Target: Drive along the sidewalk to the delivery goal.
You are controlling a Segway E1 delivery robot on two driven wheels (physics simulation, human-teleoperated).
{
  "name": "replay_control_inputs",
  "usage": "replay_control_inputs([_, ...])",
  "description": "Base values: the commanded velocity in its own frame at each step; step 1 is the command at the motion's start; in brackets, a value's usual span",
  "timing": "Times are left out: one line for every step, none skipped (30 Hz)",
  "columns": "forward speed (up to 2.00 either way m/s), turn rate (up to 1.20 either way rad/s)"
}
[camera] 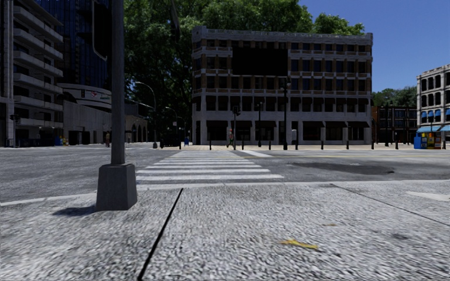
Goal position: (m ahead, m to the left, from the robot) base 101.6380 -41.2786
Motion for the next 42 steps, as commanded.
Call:
replay_control_inputs([2.0,0.0])
replay_control_inputs([2.0,0.0])
replay_control_inputs([2.0,0.0])
replay_control_inputs([2.0,0.0])
replay_control_inputs([2.0,0.0])
replay_control_inputs([2.0,0.0])
replay_control_inputs([2.0,0.0])
replay_control_inputs([2.0,0.0])
replay_control_inputs([2.0,0.0])
replay_control_inputs([2.0,0.0])
replay_control_inputs([2.0,0.0])
replay_control_inputs([2.0,0.0])
replay_control_inputs([2.0,0.0])
replay_control_inputs([2.0,0.0])
replay_control_inputs([2.0,0.0])
replay_control_inputs([2.0,0.0])
replay_control_inputs([2.0,0.0])
replay_control_inputs([2.0,0.0])
replay_control_inputs([2.0,0.0])
replay_control_inputs([2.0,0.0])
replay_control_inputs([2.0,0.0])
replay_control_inputs([2.0,0.0])
replay_control_inputs([2.0,0.0])
replay_control_inputs([2.0,0.0])
replay_control_inputs([2.0,0.0])
replay_control_inputs([2.0,0.0])
replay_control_inputs([2.0,0.0])
replay_control_inputs([2.0,0.0])
replay_control_inputs([2.0,0.0])
replay_control_inputs([2.0,0.0])
replay_control_inputs([2.0,0.0])
replay_control_inputs([2.0,0.0])
replay_control_inputs([2.0,0.0])
replay_control_inputs([2.0,0.0])
replay_control_inputs([2.0,0.0])
replay_control_inputs([2.0,0.0])
replay_control_inputs([2.0,0.0])
replay_control_inputs([2.0,0.0])
replay_control_inputs([2.0,0.0])
replay_control_inputs([2.0,0.0])
replay_control_inputs([2.0,0.0])
replay_control_inputs([2.0,0.0])
